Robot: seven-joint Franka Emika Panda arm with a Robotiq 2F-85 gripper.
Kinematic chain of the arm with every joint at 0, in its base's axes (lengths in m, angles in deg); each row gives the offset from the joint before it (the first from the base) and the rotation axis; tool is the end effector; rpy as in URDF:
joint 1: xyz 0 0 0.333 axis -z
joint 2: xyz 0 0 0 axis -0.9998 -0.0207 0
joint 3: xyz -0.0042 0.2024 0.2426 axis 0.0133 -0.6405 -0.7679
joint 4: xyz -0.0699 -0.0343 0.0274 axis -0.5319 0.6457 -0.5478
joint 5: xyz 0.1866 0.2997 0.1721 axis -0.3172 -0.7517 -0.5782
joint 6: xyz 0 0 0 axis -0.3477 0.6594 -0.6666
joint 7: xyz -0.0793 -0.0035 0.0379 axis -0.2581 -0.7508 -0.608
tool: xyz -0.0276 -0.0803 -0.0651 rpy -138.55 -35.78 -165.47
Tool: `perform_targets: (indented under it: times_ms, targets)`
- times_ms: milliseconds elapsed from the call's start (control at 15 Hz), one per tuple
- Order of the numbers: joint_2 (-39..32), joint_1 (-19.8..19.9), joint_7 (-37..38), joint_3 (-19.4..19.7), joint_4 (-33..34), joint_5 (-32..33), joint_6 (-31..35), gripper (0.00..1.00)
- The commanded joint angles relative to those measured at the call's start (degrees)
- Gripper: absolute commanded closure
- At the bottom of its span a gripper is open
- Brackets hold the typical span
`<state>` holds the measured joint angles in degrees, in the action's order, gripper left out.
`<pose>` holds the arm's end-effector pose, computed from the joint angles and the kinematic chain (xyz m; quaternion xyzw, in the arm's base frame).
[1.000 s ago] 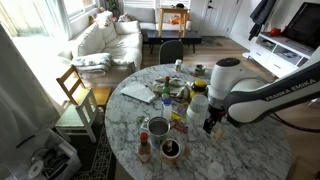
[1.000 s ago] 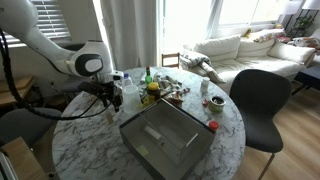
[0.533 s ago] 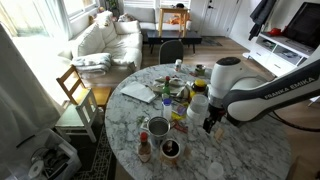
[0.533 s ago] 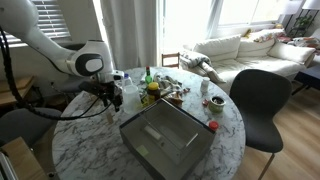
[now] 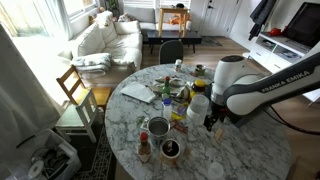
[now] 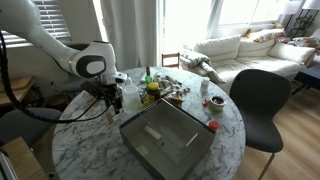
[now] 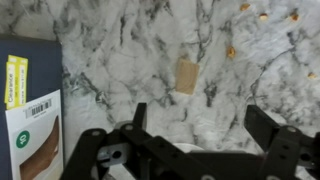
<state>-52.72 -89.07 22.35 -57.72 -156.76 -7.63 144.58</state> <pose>0.5067 -0.0072 0.2312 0.9975 -0.0399 -0.0502 0.0308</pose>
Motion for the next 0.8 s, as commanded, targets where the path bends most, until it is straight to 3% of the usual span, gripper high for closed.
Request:
perform_targets:
  times_ms: [0,67,200,400,467,533,600,733]
  targets:
    - [1.5,-0.1,3.2,1.5,-1.1,-0.1,-1.7,0.1]
    - [1.4,-0.1,3.8,1.8,-1.0,-0.1,-2.0,0.13]
    - [1.1,0.1,3.5,1.8,-0.8,-1.1,-2.8,0.33]
    - [1.2,0.2,3.6,1.8,-0.7,-1.7,-3.7,0.42]
    - [1.4,0.2,4.1,1.9,-0.8,-1.6,-3.8,0.52]
    - [1.4,0.2,4.3,2.0,-0.9,-1.6,-3.8,0.7]
    - [1.5,0.2,4.5,2.0,-0.9,-1.7,-3.9,0.54]
    - [1.5,0.2,4.9,2.0,-0.9,-1.8,-4.1,0.57]
